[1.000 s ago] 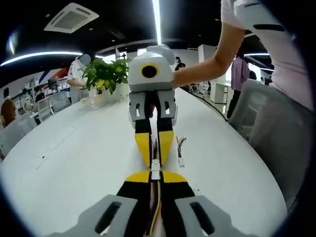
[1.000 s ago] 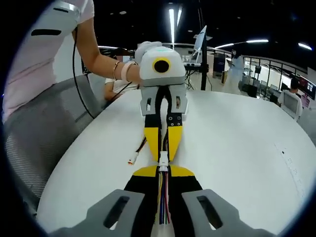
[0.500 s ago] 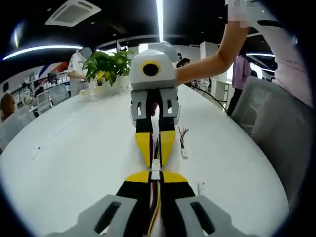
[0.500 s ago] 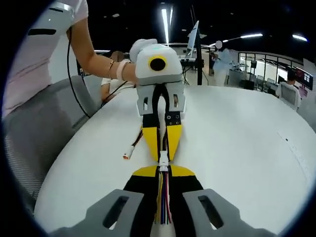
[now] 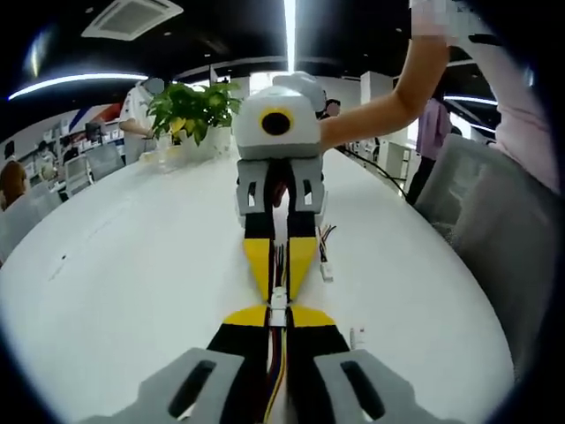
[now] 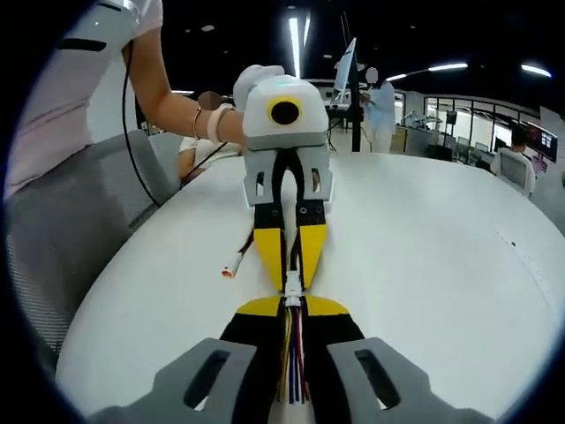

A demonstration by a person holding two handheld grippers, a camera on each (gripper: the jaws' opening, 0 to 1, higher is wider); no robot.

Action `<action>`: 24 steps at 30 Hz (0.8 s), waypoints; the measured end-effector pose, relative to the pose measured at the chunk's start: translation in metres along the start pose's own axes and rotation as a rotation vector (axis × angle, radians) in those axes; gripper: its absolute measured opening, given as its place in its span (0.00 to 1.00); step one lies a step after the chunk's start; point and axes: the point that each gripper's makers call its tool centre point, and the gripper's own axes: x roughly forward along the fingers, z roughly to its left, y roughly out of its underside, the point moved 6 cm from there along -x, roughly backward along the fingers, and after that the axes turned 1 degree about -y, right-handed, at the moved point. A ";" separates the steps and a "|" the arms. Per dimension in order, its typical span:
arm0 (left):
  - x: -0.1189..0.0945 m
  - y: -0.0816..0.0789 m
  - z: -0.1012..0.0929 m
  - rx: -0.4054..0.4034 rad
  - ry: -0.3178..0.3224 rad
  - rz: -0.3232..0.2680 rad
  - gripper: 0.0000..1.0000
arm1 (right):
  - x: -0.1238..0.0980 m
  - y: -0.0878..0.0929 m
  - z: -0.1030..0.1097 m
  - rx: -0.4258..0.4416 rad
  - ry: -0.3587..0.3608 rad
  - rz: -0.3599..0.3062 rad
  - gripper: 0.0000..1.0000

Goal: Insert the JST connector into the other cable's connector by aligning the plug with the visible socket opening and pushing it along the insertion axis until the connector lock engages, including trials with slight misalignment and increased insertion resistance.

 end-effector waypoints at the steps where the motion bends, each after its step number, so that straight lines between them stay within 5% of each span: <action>1: 0.000 0.000 0.000 -0.008 -0.001 0.000 0.00 | 0.000 0.000 0.000 0.006 0.002 0.002 0.04; 24: -0.008 -0.007 0.001 -0.022 -0.045 0.014 0.05 | -0.003 -0.013 0.011 0.022 0.056 0.006 0.11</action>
